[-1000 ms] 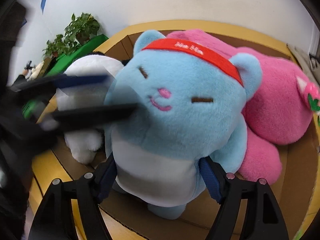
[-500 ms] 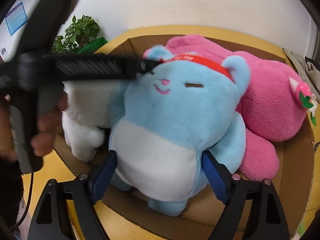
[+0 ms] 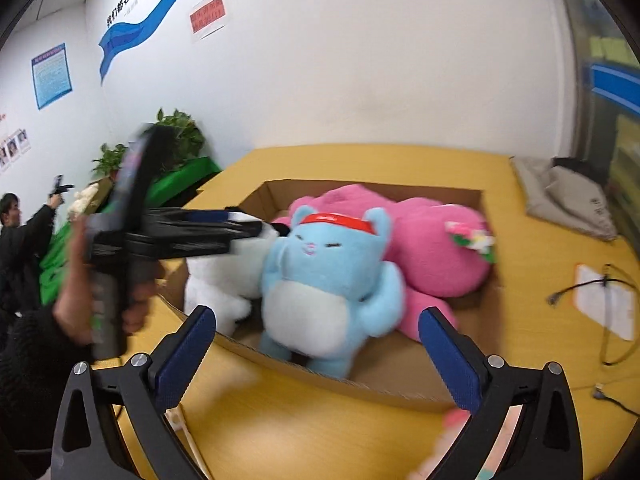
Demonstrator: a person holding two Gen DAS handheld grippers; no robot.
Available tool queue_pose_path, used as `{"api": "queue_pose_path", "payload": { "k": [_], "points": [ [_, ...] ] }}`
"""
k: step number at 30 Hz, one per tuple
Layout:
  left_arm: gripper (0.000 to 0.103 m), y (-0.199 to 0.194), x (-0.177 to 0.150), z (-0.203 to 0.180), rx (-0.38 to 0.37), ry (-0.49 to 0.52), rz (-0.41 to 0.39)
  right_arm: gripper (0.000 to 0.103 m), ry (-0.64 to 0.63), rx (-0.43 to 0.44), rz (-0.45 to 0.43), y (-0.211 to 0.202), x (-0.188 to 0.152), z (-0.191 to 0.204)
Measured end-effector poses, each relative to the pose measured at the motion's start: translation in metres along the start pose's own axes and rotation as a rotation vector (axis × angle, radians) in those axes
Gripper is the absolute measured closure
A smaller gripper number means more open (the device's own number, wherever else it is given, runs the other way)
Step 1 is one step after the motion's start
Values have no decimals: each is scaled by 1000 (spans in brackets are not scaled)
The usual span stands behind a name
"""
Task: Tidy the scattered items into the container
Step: 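Lower the blue cat into the box and open both grippers, then move both grippers toward the pink-and-teal pig plush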
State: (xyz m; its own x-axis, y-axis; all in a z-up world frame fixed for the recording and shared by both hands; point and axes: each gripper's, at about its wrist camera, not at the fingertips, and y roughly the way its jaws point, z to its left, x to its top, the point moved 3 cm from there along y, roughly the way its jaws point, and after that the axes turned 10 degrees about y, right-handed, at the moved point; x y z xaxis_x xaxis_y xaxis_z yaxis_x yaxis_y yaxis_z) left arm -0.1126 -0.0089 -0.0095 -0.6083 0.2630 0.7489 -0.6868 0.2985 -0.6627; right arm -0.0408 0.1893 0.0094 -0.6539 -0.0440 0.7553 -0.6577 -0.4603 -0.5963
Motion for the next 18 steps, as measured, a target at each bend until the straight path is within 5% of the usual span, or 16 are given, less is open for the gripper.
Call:
{"api": "queue_pose_path", "payload": {
  "k": [7,18],
  "points": [
    [25,-76,-44,-47,-71,-23,-56,0,66,-157,3,-12,-21,-12],
    [25,-96,-70,-90,-86,-10,-43,0,31,-222,-29,-40,-34,-4]
  ]
}}
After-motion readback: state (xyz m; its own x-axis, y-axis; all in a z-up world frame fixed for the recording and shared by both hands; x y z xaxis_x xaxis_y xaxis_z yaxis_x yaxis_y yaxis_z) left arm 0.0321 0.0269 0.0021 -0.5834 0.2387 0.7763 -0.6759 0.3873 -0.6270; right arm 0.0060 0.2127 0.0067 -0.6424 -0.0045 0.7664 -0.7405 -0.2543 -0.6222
